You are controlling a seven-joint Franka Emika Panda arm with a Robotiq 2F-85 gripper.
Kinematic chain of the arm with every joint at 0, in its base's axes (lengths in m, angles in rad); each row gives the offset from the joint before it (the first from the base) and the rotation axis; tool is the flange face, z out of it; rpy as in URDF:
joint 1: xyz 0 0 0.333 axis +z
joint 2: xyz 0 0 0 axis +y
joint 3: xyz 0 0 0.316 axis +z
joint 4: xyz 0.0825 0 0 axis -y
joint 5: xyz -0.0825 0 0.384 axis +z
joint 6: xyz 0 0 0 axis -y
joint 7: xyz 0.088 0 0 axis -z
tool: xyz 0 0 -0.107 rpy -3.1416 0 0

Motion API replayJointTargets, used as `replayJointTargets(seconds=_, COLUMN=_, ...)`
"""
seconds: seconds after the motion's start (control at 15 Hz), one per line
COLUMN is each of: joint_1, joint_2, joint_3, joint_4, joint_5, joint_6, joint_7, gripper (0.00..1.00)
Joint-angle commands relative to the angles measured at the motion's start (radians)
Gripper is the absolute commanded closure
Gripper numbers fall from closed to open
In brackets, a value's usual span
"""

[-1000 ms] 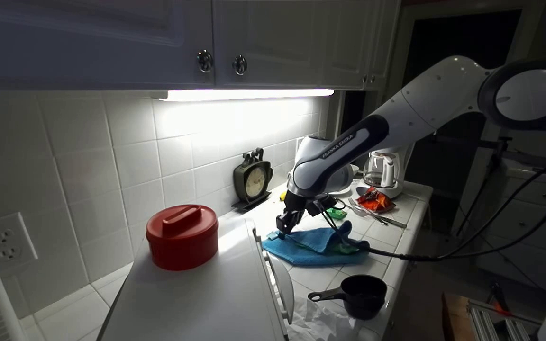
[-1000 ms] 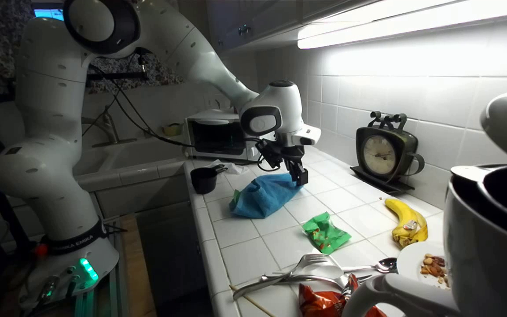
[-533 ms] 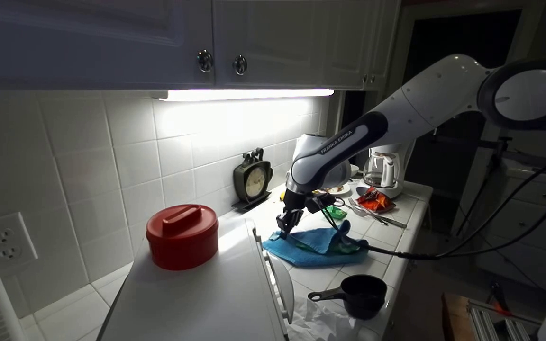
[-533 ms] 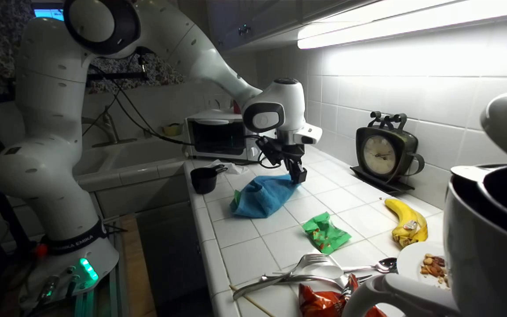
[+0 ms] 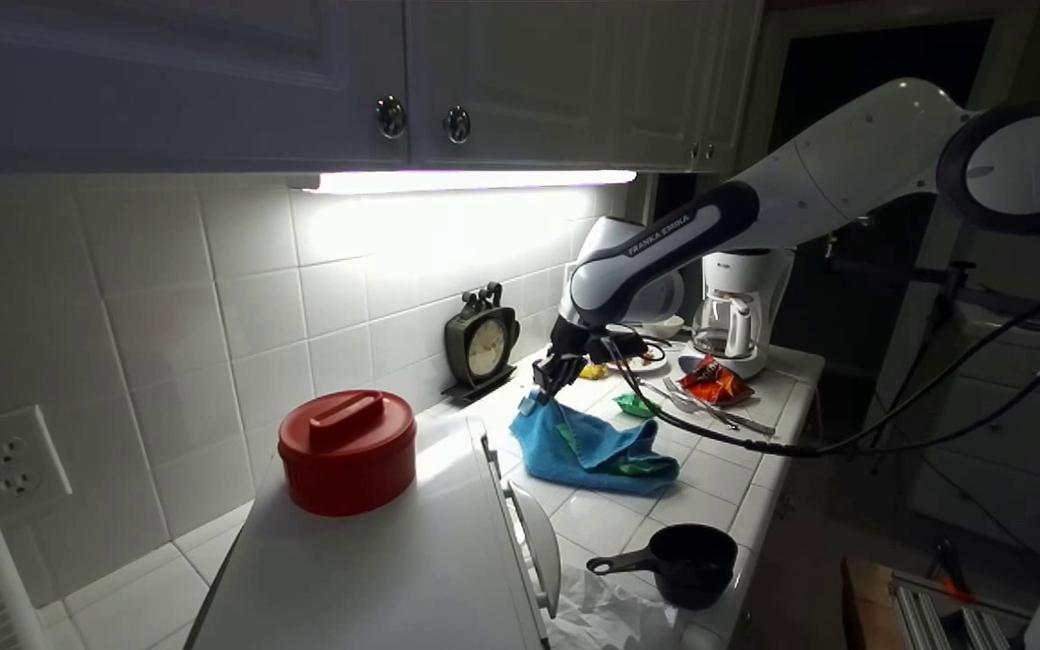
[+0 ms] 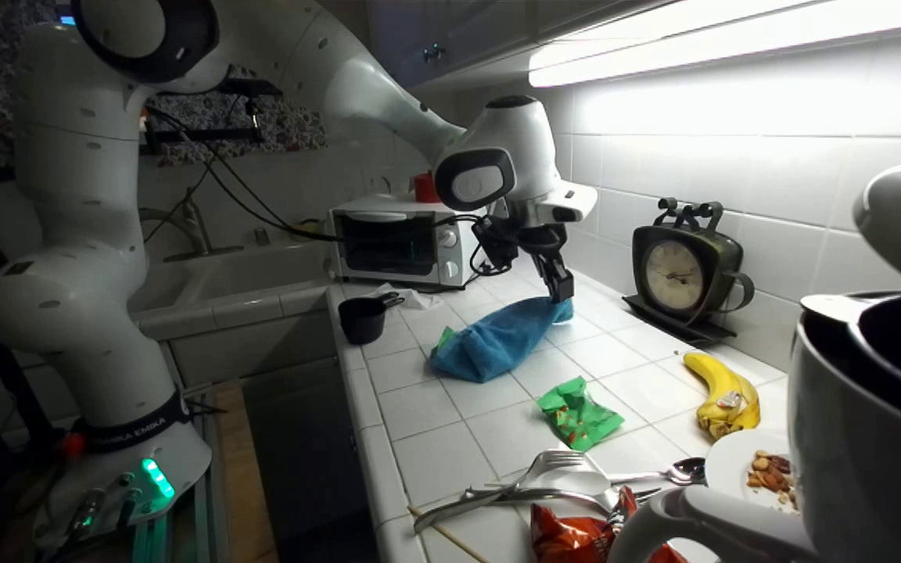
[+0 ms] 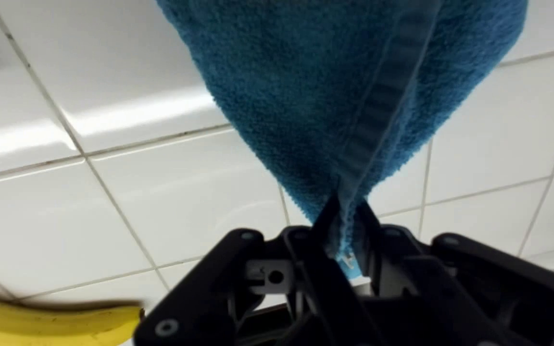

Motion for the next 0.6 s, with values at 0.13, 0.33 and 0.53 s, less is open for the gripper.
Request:
replayJointTargets(seconds=0.13, joint_1=0.026, joint_2=-0.102, joint_3=-0.057, joint_4=-0.062, joint_5=-0.036, joint_6=0.248, joint_7=0.141, gripper=0.97)
replayJointTargets(seconds=0.33, joint_1=0.082, joint_2=-0.130, joint_3=-0.123, joint_4=-0.113, joint_5=-0.132, joint_6=0.433, joint_7=0.240, gripper=0.97)
replayJointTargets(seconds=0.53, joint_1=0.190, joint_2=-0.151, joint_3=-0.249, joint_4=-0.176, joint_5=-0.322, joint_6=0.496, joint_7=0.374, gripper=0.97)
